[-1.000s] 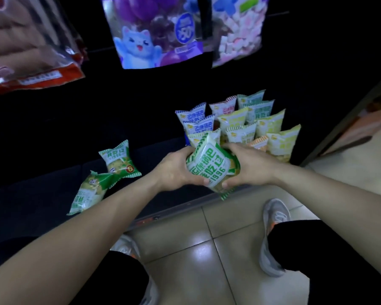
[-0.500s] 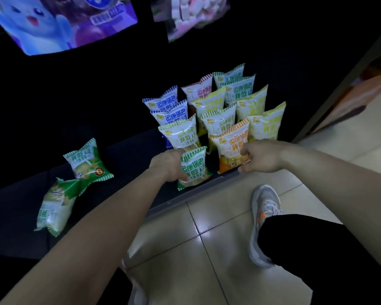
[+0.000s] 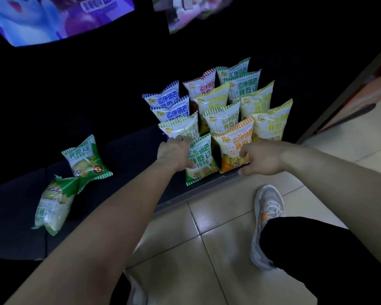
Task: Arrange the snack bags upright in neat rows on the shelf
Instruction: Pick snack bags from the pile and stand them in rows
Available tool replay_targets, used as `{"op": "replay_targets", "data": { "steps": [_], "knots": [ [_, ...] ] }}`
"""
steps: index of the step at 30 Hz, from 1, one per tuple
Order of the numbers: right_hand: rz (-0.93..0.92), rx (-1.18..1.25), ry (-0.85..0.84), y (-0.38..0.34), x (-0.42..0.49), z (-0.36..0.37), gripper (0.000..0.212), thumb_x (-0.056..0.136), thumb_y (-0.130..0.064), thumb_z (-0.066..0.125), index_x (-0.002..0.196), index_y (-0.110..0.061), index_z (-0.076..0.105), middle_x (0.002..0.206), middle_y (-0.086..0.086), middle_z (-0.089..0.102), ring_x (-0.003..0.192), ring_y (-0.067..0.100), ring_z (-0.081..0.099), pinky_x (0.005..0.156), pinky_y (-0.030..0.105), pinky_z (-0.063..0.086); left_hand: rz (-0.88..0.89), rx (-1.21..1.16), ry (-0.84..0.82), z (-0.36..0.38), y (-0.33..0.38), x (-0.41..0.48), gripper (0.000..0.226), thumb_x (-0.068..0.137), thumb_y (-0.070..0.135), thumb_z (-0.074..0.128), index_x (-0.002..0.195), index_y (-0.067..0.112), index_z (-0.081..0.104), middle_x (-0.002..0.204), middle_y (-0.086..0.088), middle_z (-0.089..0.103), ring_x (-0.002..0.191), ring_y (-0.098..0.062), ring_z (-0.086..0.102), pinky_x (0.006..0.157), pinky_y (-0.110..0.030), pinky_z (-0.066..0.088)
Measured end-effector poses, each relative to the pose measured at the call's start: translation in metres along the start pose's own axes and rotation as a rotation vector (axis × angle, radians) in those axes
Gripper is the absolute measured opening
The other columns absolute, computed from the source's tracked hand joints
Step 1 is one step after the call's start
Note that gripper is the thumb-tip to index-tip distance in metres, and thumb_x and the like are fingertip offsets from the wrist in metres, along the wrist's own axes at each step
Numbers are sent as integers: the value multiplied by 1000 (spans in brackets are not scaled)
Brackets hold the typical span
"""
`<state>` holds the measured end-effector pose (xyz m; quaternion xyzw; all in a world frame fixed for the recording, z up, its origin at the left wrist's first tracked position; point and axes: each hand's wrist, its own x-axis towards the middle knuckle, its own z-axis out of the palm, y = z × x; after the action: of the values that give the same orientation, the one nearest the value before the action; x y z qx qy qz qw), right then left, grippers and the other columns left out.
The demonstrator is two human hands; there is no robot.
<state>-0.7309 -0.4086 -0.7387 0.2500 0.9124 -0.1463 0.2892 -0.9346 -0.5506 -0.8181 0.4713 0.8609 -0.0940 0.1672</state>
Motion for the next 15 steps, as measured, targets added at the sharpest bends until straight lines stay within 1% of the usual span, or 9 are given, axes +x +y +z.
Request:
{"op": "replay_targets", "data": {
  "steps": [4, 7, 8, 10, 11, 13, 15],
  "knots": [
    [8, -23, -14, -10, -3, -5, 64, 83, -62, 62, 134, -24, 50, 123, 0, 58, 107, 22, 55, 82, 33, 47, 22, -26, 57, -5, -3, -12, 89, 76, 57, 73, 146, 22, 33, 139, -5, 45, 126, -28, 42, 102, -44, 38],
    [-2, -50, 16, -25, -3, -14, 60, 83, -59, 62, 128, -21, 55, 122, 2, 60, 107, 24, 56, 82, 34, 49, 42, -38, 83, -18, -15, -30, 88, 78, 57, 70, 149, 22, 30, 142, -5, 42, 129, -28, 40, 105, -42, 35],
    [-15, -58, 35, -32, -2, -17, 58, 84, -58, 62, 127, -20, 55, 124, 3, 60, 107, 24, 56, 80, 34, 49, 51, -33, 88, -24, -21, -38, 87, 79, 58, 68, 149, 23, 30, 144, -5, 41, 130, -27, 40, 105, -42, 35],
    [-55, -56, 84, -49, -2, -23, 55, 85, -56, 62, 128, -23, 54, 125, 2, 59, 104, 22, 56, 71, 31, 46, 72, -10, 97, -34, -38, -58, 85, 81, 60, 65, 149, 23, 29, 146, -4, 40, 130, -27, 39, 105, -41, 36],
    [-78, -56, 106, -58, -2, -26, 54, 85, -55, 62, 128, -24, 53, 125, 1, 59, 103, 21, 55, 71, 31, 47, 78, 4, 100, -39, -49, -70, 84, 82, 60, 63, 149, 24, 29, 146, -3, 40, 130, -26, 39, 104, -41, 36],
    [-108, -85, 137, -81, 1, -29, 56, 85, -55, 60, 130, -23, 52, 128, 3, 56, 107, 24, 56, 81, 37, 51, 77, 42, 93, -48, -74, -96, 81, 82, 60, 62, 148, 25, 30, 147, -2, 40, 130, -25, 40, 103, -41, 37],
    [-133, -110, 164, -105, 4, -30, 58, 86, -56, 59, 133, -22, 49, 132, 4, 53, 113, 27, 55, 86, 42, 50, 58, 76, 70, -56, -103, -124, 79, 83, 60, 62, 147, 26, 32, 145, 0, 42, 129, -23, 41, 103, -40, 38]
  ]
}}
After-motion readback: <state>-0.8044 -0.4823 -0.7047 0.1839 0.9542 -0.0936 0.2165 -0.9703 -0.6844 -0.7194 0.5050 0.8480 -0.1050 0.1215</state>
